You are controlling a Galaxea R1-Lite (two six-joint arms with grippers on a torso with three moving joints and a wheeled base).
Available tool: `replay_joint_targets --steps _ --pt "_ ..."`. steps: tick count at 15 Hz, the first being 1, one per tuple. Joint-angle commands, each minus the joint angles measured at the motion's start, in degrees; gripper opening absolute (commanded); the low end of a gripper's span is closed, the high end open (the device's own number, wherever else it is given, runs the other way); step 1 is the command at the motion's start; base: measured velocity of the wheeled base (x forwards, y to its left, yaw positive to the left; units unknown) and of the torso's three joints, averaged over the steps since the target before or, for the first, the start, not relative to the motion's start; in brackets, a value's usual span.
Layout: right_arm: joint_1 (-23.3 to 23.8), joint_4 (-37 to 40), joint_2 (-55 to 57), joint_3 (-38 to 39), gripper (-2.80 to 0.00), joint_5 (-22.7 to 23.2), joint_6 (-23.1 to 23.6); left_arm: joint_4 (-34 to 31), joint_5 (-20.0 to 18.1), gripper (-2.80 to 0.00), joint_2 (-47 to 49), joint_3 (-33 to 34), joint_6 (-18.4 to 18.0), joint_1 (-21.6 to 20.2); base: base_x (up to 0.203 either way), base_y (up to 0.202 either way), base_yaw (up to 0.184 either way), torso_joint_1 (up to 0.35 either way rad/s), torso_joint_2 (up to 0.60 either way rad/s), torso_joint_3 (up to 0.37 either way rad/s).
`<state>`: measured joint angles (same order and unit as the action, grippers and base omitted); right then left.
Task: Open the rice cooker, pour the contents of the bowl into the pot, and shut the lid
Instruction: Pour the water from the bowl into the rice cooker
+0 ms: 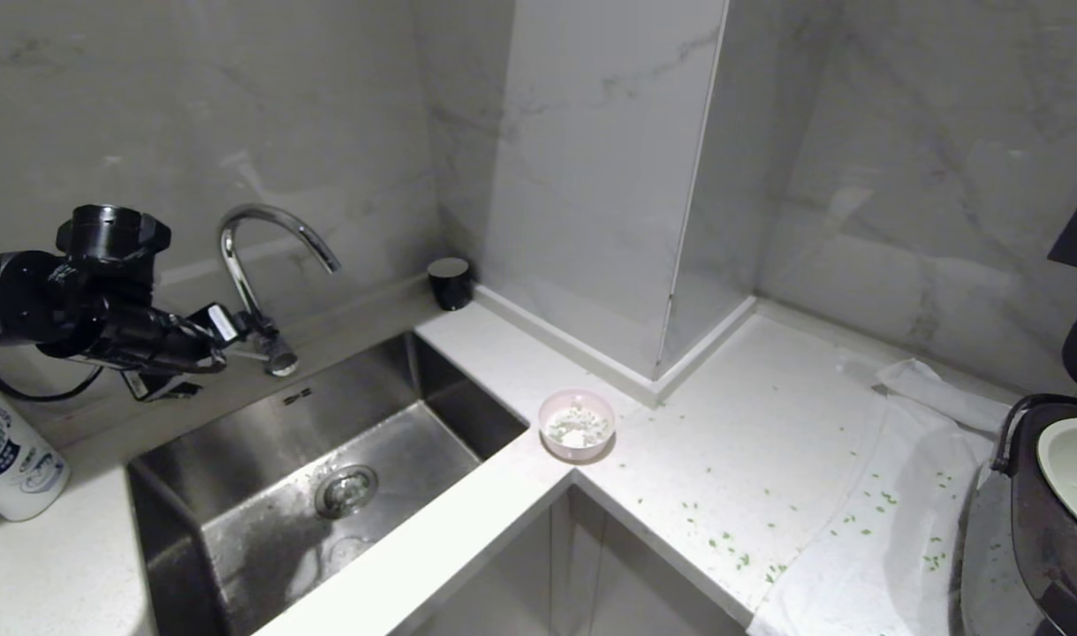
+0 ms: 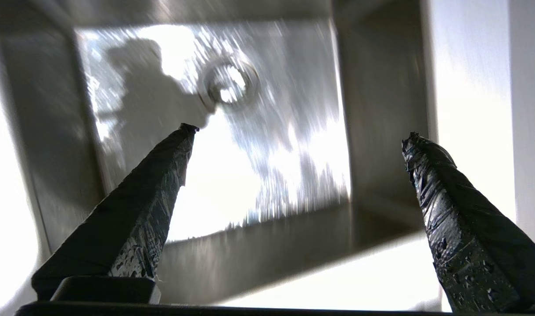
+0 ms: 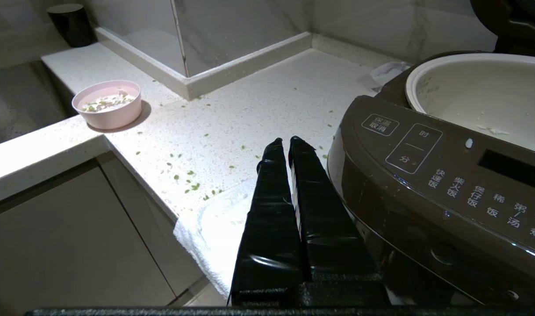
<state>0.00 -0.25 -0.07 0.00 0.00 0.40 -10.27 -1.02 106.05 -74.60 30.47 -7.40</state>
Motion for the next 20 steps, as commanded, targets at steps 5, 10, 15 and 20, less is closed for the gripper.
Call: replay_joint_targets --steps 5,10,15,20 --pt "0.00 -0.10 -0.01 0.09 -2.80 0.00 0.04 6.96 -7.65 0.00 -18.58 19.75 -13.41 7.21 0.000 0.000 0.000 0.000 0.00 0.000" --pt "0.00 -0.02 -0.01 0.09 -2.80 0.00 0.04 20.29 -7.44 -2.80 -33.19 34.68 -23.55 7.87 0.000 0.000 0.000 0.000 0.00 0.000" --pt "0.00 -0.02 -0.01 0.09 -2.80 0.00 0.04 21.06 -6.02 -2.80 -46.34 41.51 -24.13 6.54 0.000 0.000 0.000 0.000 0.00 0.000" --pt "0.00 -0.03 -0.01 0.09 -2.80 0.00 0.04 20.67 3.47 -2.80 -62.47 44.66 -30.19 6.44 0.000 0.000 0.000 0.000 0.00 0.000"
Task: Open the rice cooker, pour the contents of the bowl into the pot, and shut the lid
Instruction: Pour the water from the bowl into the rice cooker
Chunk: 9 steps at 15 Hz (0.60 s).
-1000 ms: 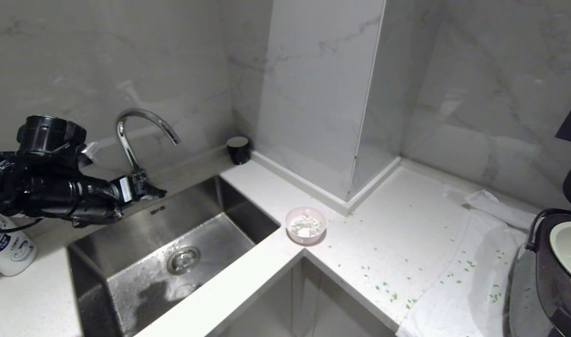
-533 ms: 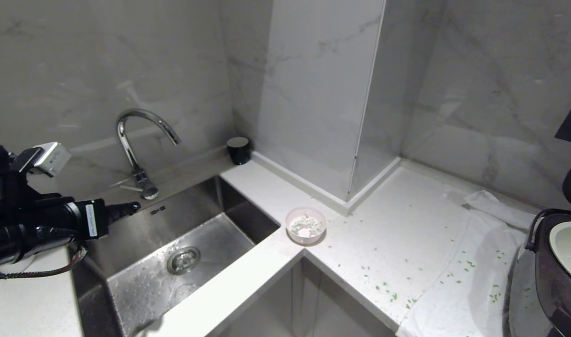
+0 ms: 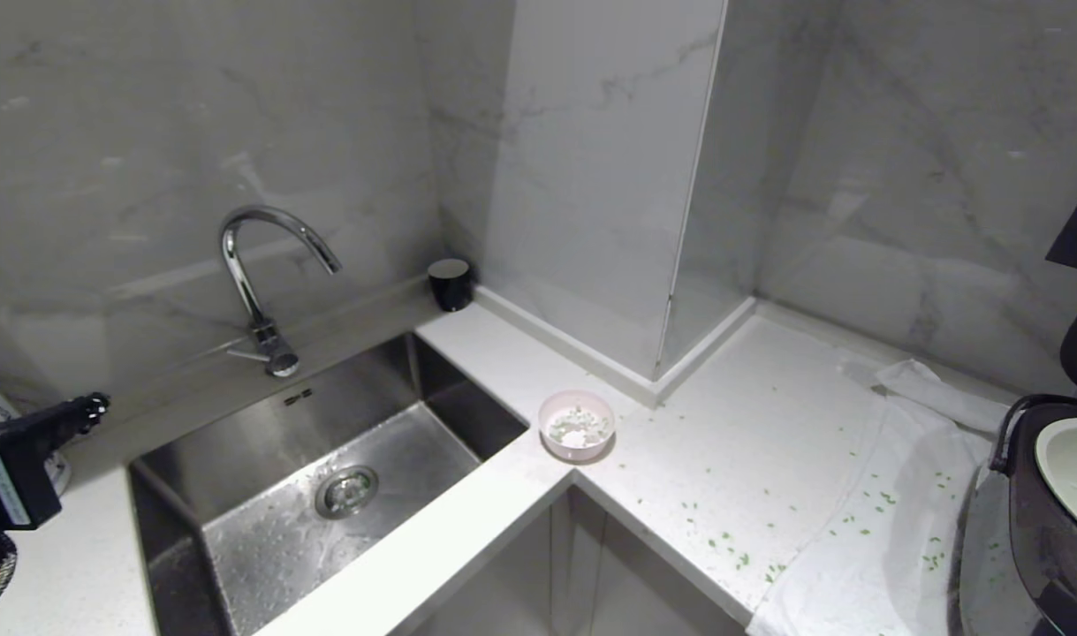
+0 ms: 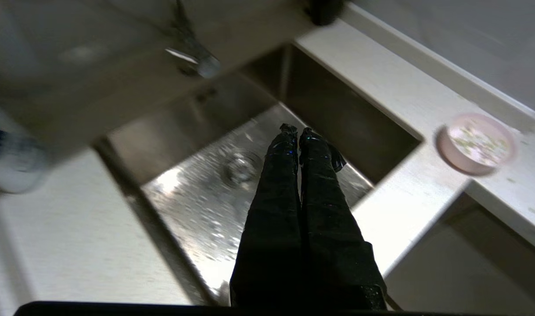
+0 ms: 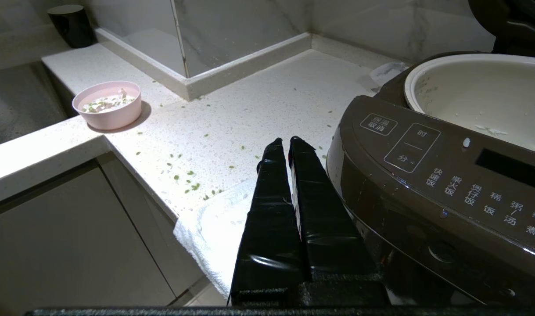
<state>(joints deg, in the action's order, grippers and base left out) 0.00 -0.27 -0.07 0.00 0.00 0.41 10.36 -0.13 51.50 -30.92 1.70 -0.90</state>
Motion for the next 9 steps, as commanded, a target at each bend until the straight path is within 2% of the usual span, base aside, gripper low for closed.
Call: replay_joint_targets --steps 1,2,5,7,9 --pt "0.00 0.00 -0.01 0.09 -2.80 0.00 0.02 -0.25 5.06 -2.80 -11.44 1.50 -2.67 -0.27 0.000 0.000 0.000 0.000 0.00 0.000" --pt "0.00 0.00 -0.01 0.09 -2.80 0.00 0.02 -0.78 6.60 -2.80 -14.38 1.86 -3.46 -1.21 0.000 0.000 0.000 0.000 0.00 0.000" --pt "0.00 -0.06 -0.01 0.09 -2.80 0.00 0.02 -1.19 7.47 -2.80 -22.03 4.21 -4.56 -3.20 0.000 0.000 0.000 0.000 0.00 0.000" --pt "0.00 0.00 -0.01 0.09 -2.80 0.00 0.02 -1.16 6.07 -2.80 -29.06 7.41 -4.96 -2.96 0.000 0.000 0.000 0.000 0.00 0.000" --pt "0.00 0.00 -0.01 0.09 -2.80 0.00 0.02 -1.12 2.73 -2.80 -36.10 12.61 -5.42 -2.77 0.000 0.000 0.000 0.000 0.00 0.000"
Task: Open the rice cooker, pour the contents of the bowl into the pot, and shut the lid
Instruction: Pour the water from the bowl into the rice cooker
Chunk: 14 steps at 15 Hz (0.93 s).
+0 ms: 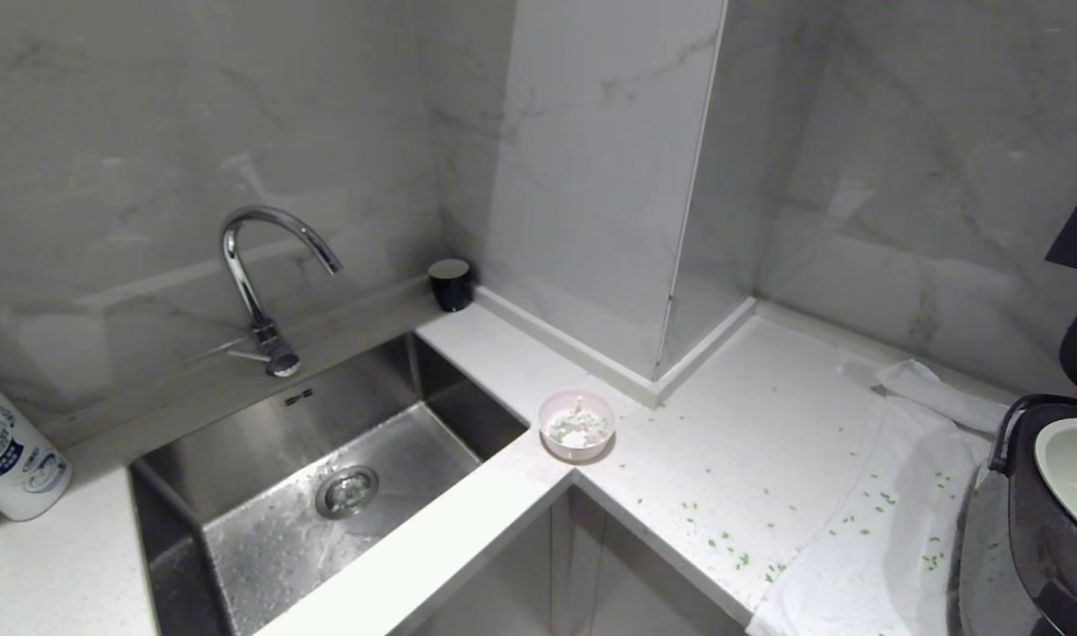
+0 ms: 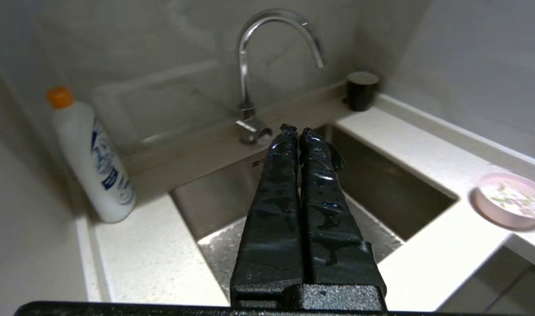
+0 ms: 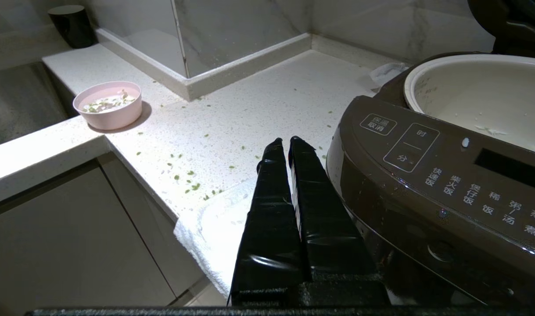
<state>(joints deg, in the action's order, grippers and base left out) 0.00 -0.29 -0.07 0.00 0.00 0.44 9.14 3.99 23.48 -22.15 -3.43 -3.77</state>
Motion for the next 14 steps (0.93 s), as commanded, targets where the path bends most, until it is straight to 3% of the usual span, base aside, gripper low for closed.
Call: replay_joint_targets --steps 1,4,6,8,11,14 --pt "0.00 0.03 -0.01 0.09 -2.80 0.07 0.00 0.44 -2.33 -2.80 -9.15 6.77 -0.83 0.18 0.000 0.000 0.000 0.000 0.00 0.000" --pt "0.00 0.03 -0.01 0.09 -2.80 0.00 0.00 0.75 -4.33 -2.80 -10.80 14.41 -1.16 1.78 0.000 0.000 0.000 0.000 0.00 0.000" --pt "0.00 -0.02 -0.01 0.06 -2.80 0.00 0.00 0.44 -11.34 -2.80 -13.65 18.40 -0.94 3.90 0.000 0.000 0.000 0.000 0.00 0.000" --pt "0.00 -0.02 -0.01 0.09 -2.80 0.00 0.00 -0.36 -12.75 -2.80 -17.20 20.93 -2.01 3.80 0.000 0.000 0.000 0.000 0.00 0.000" --pt "0.00 0.03 -0.01 0.09 -2.80 0.00 0.00 -7.22 -5.97 -2.80 -23.74 21.96 -2.55 3.63 0.000 0.000 0.000 0.000 0.00 0.000" --pt "0.00 0.20 -0.01 0.09 -2.80 0.62 2.11 -8.17 -4.46 -2.80 -23.66 22.50 -1.84 3.57 0.000 0.000 0.000 0.000 0.00 0.000"
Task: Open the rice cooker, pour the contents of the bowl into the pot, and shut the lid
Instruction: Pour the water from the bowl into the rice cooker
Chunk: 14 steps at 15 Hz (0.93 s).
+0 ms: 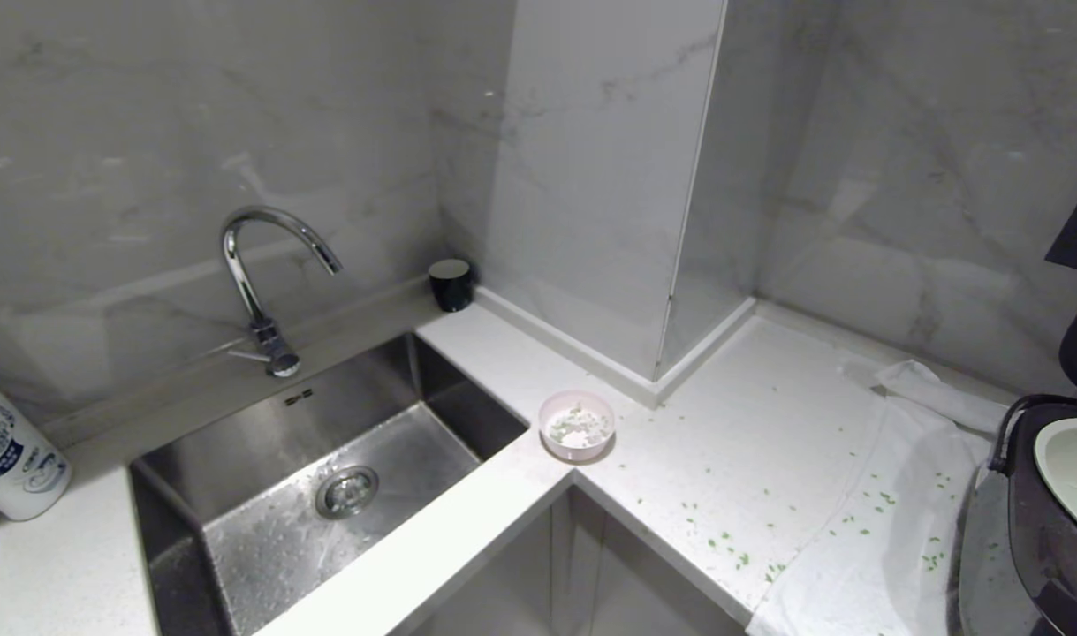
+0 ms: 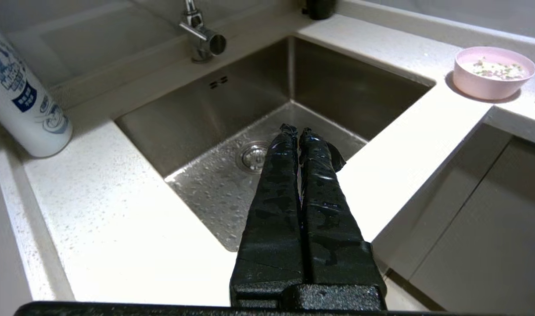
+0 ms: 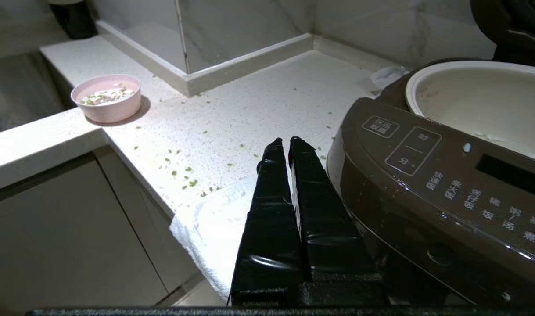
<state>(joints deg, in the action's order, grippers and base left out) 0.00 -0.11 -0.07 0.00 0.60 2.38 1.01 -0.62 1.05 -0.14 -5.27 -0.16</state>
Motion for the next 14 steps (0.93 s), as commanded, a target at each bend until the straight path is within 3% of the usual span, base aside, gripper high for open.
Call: replay_joint_targets --steps 1,11,14 --pt "0.00 0.02 -0.01 0.09 -2.80 -0.16 -0.40 -0.11 -0.10 -2.80 -1.23 0.41 0.06 0.07 0.000 0.000 0.000 0.000 0.00 0.000" --pt "0.00 -0.07 0.00 0.09 -2.80 -0.42 -1.91 0.05 0.53 -2.80 -1.23 0.50 2.63 -0.02 0.000 0.000 0.000 0.000 0.00 0.000" --pt "0.00 -0.07 -0.01 0.09 -2.80 -0.42 -1.94 0.04 0.71 -2.80 -1.23 0.50 2.72 -0.02 -0.145 0.000 -0.001 0.007 0.00 0.002"
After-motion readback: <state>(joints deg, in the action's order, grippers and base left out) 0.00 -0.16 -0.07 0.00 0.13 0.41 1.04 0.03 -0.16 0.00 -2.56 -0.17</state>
